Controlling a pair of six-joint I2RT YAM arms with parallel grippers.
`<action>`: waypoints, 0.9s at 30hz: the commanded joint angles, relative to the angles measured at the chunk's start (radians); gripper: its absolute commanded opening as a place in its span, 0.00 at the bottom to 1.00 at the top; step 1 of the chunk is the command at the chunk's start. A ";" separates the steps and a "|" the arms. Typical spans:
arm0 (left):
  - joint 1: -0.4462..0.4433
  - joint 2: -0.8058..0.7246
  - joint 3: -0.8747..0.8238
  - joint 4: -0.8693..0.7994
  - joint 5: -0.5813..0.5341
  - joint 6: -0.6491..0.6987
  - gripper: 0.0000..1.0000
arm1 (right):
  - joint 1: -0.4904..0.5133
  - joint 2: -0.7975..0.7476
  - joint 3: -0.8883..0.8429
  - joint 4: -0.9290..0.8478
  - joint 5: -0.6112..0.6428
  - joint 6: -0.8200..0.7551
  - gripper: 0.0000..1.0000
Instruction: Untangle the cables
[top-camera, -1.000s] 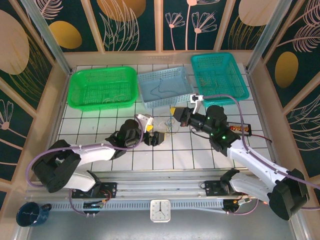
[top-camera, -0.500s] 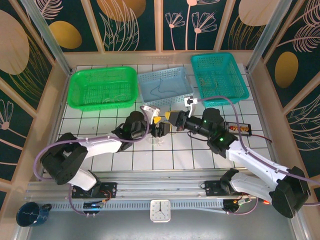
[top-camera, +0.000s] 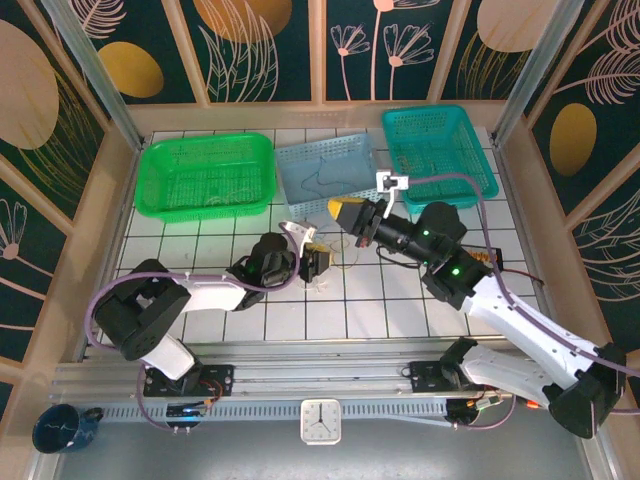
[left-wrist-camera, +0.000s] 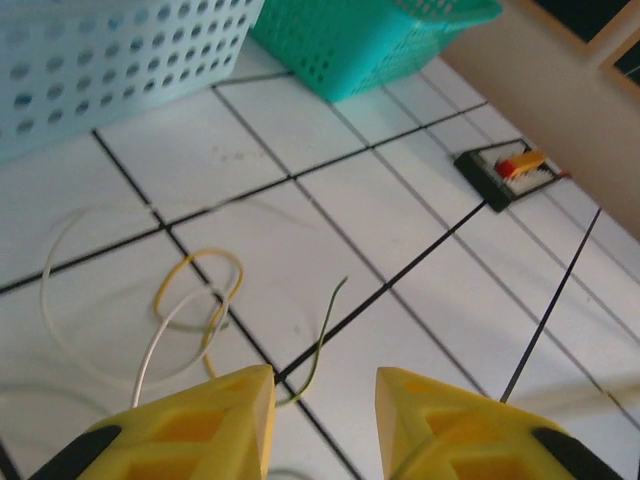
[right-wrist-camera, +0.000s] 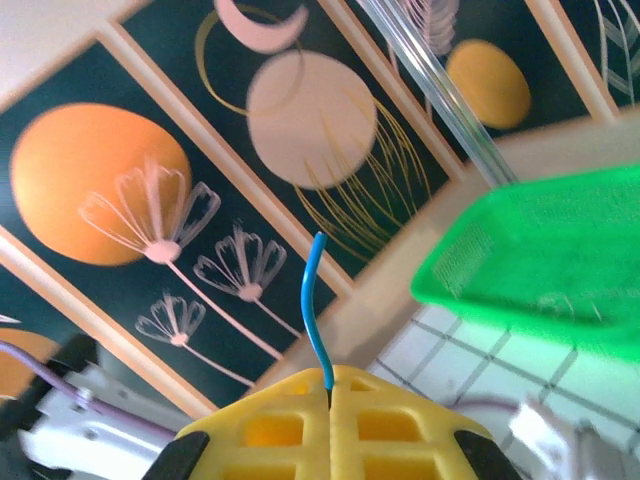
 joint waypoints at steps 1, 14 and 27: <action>-0.002 0.024 -0.035 0.076 -0.011 -0.013 0.32 | -0.021 -0.033 0.088 0.007 0.023 -0.033 0.00; -0.002 0.054 -0.066 0.118 -0.008 -0.028 0.01 | -0.110 -0.010 0.203 0.048 0.048 -0.041 0.00; -0.003 -0.037 -0.087 0.095 -0.002 -0.019 0.44 | -0.131 0.024 0.122 0.074 0.035 -0.006 0.00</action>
